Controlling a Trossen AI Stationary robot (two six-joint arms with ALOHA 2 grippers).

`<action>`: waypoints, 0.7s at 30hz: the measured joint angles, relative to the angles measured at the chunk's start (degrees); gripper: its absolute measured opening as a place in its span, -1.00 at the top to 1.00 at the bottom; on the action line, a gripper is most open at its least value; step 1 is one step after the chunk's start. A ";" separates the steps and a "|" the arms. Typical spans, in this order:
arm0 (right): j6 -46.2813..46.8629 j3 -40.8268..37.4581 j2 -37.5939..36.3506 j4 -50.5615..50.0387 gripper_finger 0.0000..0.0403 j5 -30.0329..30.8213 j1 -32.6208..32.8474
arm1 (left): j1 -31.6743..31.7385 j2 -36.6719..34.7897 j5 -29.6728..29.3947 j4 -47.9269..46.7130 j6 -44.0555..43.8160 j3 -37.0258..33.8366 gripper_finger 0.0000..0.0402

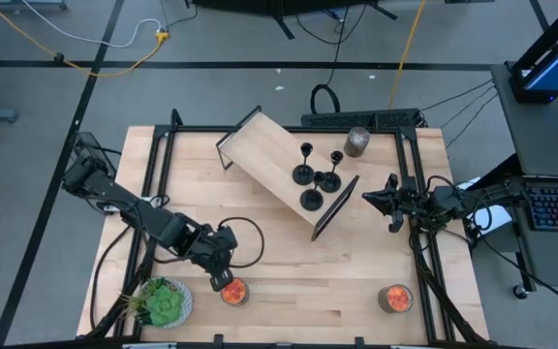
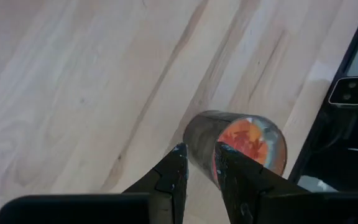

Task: Pick & Place candle stick holders
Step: Put the left orange scented candle on the shelf

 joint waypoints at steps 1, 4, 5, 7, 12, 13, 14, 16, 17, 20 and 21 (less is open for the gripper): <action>0.07 0.00 0.02 0.02 1.00 0.02 0.00 | -0.06 0.00 0.34 0.23 -0.36 -0.42 0.56; 0.08 0.00 0.00 0.05 1.00 0.04 0.00 | -0.11 0.00 1.32 0.30 -0.43 -1.08 0.53; 0.08 0.00 0.00 0.04 1.00 0.03 0.00 | -0.11 0.00 1.37 0.40 -0.45 -1.17 0.49; 0.08 0.00 0.00 0.04 1.00 0.04 0.00 | -0.13 0.00 1.33 0.41 -0.38 -1.17 0.38; 0.09 0.00 0.00 0.06 1.00 0.04 0.00 | -0.60 0.08 0.13 1.27 0.90 -1.17 0.04; 0.09 0.00 0.00 0.06 1.00 0.04 0.00 | -0.75 0.24 0.06 1.87 1.19 -1.17 -0.02; 0.09 0.00 0.00 0.06 1.00 0.04 0.00 | -0.85 0.50 0.00 2.55 1.59 -1.17 -0.06; 0.10 0.00 0.01 0.04 1.00 0.04 0.00 | -1.29 1.26 0.02 3.70 2.51 -1.17 -0.13; 0.11 0.00 0.00 0.04 1.00 0.04 0.00 | -1.46 1.71 0.26 3.88 2.89 -1.17 -0.15; 0.11 0.00 0.00 0.04 1.00 0.04 0.00 | -2.06 3.85 1.44 3.92 3.68 -1.17 -0.18; 0.11 0.00 0.01 0.05 1.00 0.04 0.00 | -2.22 4.68 2.03 4.00 4.09 -1.18 -0.18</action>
